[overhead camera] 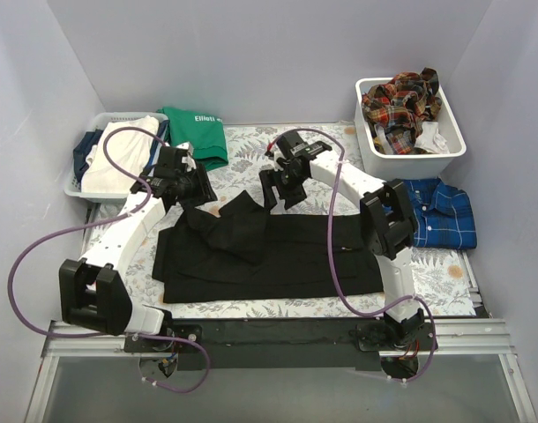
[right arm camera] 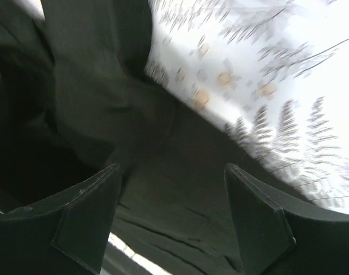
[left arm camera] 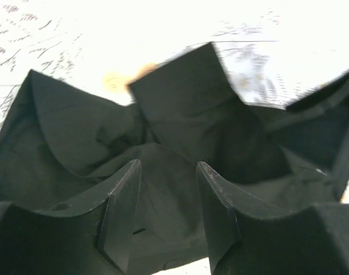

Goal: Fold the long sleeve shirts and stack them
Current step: Fold the shirt

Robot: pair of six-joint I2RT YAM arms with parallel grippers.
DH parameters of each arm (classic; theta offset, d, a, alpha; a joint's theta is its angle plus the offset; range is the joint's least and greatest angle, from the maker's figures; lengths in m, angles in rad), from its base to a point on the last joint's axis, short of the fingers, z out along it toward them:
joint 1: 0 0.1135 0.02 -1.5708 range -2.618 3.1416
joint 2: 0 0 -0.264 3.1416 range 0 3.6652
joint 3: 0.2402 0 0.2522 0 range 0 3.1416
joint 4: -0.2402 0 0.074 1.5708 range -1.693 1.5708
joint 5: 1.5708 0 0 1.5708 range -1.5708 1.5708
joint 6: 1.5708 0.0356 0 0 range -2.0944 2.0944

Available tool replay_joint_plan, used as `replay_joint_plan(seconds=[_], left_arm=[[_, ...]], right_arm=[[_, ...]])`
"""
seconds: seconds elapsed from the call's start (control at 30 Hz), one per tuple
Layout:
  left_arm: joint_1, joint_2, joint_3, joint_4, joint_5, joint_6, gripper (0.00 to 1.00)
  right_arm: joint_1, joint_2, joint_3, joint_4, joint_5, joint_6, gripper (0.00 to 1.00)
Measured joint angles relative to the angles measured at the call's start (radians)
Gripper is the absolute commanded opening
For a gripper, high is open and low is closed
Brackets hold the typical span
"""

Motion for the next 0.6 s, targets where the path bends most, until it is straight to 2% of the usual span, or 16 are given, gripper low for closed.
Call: replay_joint_plan(seconds=[0.2,0.3,0.4,0.43,0.5,0.53,0.6], left_arm=[[0.003,0.09,0.01,-0.024,-0.05,-0.004,0.41],[0.005,0.111,0.01,-0.032,-0.054,-0.004,0.4],[0.009,0.121,0.01,-0.033,-0.053,-0.006,0.37],[0.01,0.126,0.01,-0.032,-0.053,-0.007,0.35],[0.01,0.138,0.01,-0.035,-0.053,-0.008,0.33],[0.01,0.142,0.01,-0.037,-0.053,-0.008,0.31],[0.01,0.152,0.008,-0.04,-0.053,-0.007,0.27]], right_arm=[[0.059,0.002,-0.038,-0.039,-0.025,-0.036,0.8],[0.087,0.002,-0.056,-0.054,-0.029,-0.047,0.72],[0.1,0.002,-0.056,-0.057,-0.041,-0.052,0.5],[0.1,0.002,-0.056,-0.058,-0.044,-0.051,0.33],[0.1,0.002,-0.056,-0.061,-0.045,-0.045,0.15],[0.101,0.002,-0.056,-0.061,-0.044,-0.05,0.02],[0.102,-0.001,-0.063,-0.061,-0.043,-0.044,0.01]])
